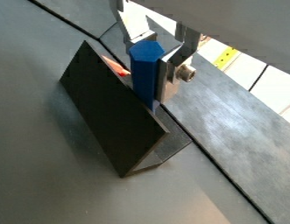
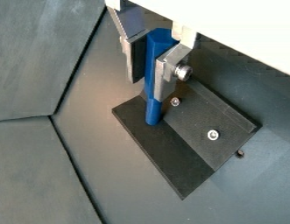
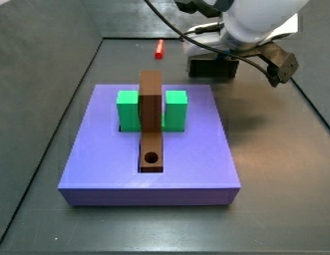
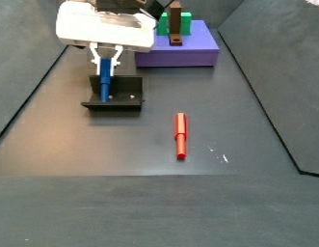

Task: Pick up the blue object. Move up. Place the blue object on the fixture. Regrasp the blue object. Move to above the board. Insert the blue object.
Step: Regrasp the blue object, then move to above the board.

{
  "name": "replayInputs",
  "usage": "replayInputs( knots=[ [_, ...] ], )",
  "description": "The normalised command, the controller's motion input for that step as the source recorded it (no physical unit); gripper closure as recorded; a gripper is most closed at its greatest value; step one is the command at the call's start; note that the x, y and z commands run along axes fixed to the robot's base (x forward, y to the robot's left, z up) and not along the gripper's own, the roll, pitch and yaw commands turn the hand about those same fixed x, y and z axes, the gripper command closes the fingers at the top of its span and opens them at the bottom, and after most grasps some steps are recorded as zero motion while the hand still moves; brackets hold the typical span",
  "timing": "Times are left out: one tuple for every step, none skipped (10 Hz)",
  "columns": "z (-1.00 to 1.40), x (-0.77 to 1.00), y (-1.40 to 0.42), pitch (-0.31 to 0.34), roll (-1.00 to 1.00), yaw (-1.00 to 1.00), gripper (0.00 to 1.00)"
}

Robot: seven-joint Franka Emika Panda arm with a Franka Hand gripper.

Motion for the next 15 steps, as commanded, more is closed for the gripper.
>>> replayInputs(
  knots=[
    [0.0,0.0,0.0,0.0,0.0,0.0,1.0],
    [0.0,0.0,0.0,0.0,0.0,0.0,1.0],
    [0.0,0.0,0.0,0.0,0.0,0.0,1.0],
    [0.0,0.0,0.0,0.0,0.0,0.0,1.0],
    [0.0,0.0,0.0,0.0,0.0,0.0,1.0],
    [0.0,0.0,0.0,0.0,0.0,0.0,1.0],
    [0.0,0.0,0.0,0.0,0.0,0.0,1.0],
    [0.0,0.0,0.0,0.0,0.0,0.0,1.0],
    [0.0,0.0,0.0,0.0,0.0,0.0,1.0],
    [0.0,0.0,0.0,0.0,0.0,0.0,1.0],
    [0.0,0.0,0.0,0.0,0.0,0.0,1.0],
    [0.0,0.0,0.0,0.0,0.0,0.0,1.0],
    [0.0,0.0,0.0,0.0,0.0,0.0,1.0],
    [1.4,0.0,0.0,0.0,0.0,0.0,1.0],
    [1.4,-0.02,0.01,0.012,0.03,-0.02,1.0]
  ],
)
